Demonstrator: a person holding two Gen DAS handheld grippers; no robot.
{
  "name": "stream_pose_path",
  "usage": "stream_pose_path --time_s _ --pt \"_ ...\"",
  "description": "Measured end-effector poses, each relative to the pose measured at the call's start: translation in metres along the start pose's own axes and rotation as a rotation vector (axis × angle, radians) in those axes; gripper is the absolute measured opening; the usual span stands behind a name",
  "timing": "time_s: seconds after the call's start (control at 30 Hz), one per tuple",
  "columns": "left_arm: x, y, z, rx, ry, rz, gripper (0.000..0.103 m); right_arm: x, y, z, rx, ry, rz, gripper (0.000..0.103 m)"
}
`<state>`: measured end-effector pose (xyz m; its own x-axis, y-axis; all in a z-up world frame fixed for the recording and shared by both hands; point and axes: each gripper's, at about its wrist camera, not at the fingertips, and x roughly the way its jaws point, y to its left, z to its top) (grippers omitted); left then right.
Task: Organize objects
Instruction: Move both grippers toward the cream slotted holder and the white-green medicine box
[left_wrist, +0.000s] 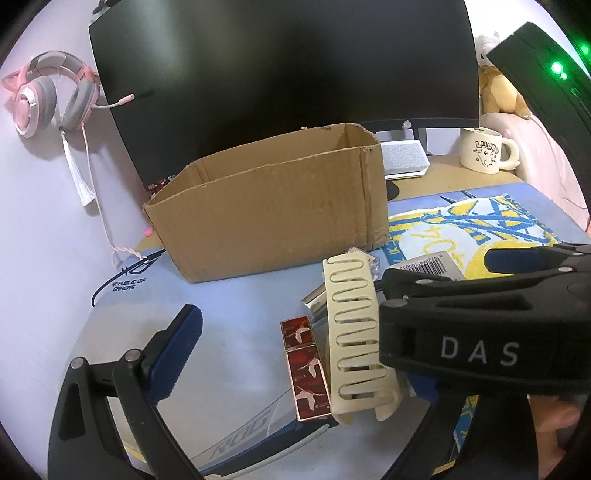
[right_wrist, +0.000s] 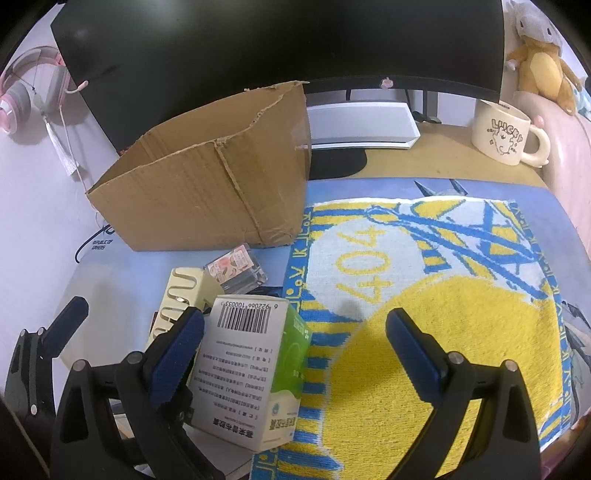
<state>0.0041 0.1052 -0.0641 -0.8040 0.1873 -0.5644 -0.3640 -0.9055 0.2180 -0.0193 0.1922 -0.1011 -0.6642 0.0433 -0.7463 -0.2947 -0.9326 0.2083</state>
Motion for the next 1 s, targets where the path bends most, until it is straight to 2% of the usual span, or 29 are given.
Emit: stream_pose_path --time_s 0.17,0.3,0.4,0.5,0.7,1.0 --pt "0.0025 0.0043 0.0001 -0.039 0.025 -0.079 0.083 0.0002 -0.0007 -0.0004 0.001 0.002 0.000 0.103" --pt "0.0048 0.0066 -0.0007 -0.074 0.044 -0.147 0.066 0.0006 -0.0016 -0.0002 0.008 0.012 0.009 0.103" --pt "0.0036 0.0039 -0.0013 -0.071 0.043 -0.157 0.058 0.0012 -0.0019 -0.0005 0.015 0.021 0.016 0.103" --pt "0.0028 -0.0001 -0.0011 -0.062 0.041 -0.145 0.056 0.0024 -0.0031 -0.0007 0.028 0.029 0.026 0.103" --pt "0.0081 0.0077 -0.0014 -0.126 0.070 -0.198 0.056 0.0048 -0.0061 -0.0003 0.047 0.046 0.044 0.103" --pt "0.0076 0.0047 -0.0010 -0.126 0.071 -0.173 0.056 0.0053 -0.0058 -0.0007 0.047 0.049 0.047 0.103"
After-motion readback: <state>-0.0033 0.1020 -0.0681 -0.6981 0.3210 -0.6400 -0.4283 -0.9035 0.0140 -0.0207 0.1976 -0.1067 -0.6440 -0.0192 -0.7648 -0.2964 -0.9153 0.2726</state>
